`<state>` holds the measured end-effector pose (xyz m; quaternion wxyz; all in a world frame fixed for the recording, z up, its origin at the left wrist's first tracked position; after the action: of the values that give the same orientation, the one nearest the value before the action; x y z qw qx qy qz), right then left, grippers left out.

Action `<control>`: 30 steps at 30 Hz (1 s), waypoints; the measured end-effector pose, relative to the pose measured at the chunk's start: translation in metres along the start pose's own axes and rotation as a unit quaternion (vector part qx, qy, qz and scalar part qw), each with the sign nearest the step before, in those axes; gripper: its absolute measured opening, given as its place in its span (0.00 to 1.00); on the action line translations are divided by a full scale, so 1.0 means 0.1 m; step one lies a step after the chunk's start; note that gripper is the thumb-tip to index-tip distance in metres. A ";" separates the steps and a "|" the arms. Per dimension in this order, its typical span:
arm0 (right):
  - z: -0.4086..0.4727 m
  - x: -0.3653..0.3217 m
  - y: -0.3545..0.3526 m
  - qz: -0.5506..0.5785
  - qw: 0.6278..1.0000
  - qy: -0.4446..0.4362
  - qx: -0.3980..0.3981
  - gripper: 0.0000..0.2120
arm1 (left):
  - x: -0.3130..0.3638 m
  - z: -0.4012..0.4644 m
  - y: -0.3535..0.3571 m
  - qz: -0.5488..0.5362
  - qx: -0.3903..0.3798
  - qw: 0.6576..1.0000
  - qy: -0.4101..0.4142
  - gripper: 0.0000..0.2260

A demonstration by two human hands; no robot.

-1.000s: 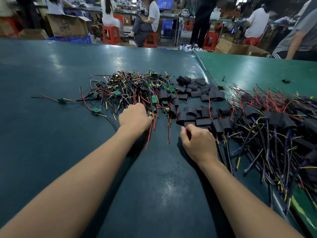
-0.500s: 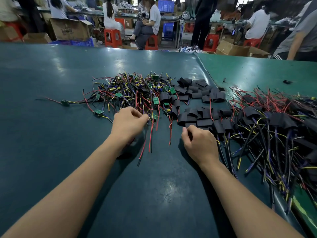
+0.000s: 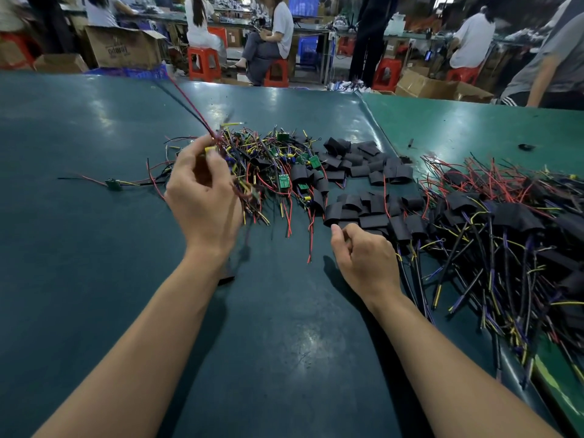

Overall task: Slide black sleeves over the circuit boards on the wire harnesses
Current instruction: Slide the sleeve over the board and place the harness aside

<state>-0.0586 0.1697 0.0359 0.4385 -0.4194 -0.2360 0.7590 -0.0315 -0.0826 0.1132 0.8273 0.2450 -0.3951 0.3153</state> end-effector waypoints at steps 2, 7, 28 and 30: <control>0.00 0.00 0.00 0.002 1.000 -0.003 -0.001 0.19 | 0.03 0.04 0.04 -0.020 -0.018 0.999 0.024 0.07; 0.00 0.01 0.00 0.015 1.000 -0.011 0.004 0.18 | -0.16 -0.07 0.34 -0.010 -0.157 0.987 -0.047 0.07; -0.07 0.33 -0.24 0.308 0.940 0.065 0.134 0.11 | -0.33 -1.16 1.00 0.061 -0.459 0.882 -0.090 0.09; -0.10 0.48 -0.28 0.401 0.887 0.154 0.170 0.09 | -0.32 -1.02 1.10 0.121 -0.466 0.876 -0.015 0.09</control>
<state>-0.0500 0.2247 0.0303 0.1921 -0.5090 0.1558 0.8244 -0.0750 0.0488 0.0464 0.7952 -0.2135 -0.5353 0.1884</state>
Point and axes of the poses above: each hand's wrist, its own z-axis towards the middle knuckle, its own y-axis out of the palm, x = y × z, the point moved 7 cm from there along z, towards the middle knuckle, and after that the axes turned 3 degrees about y, right-handed, at the moved point
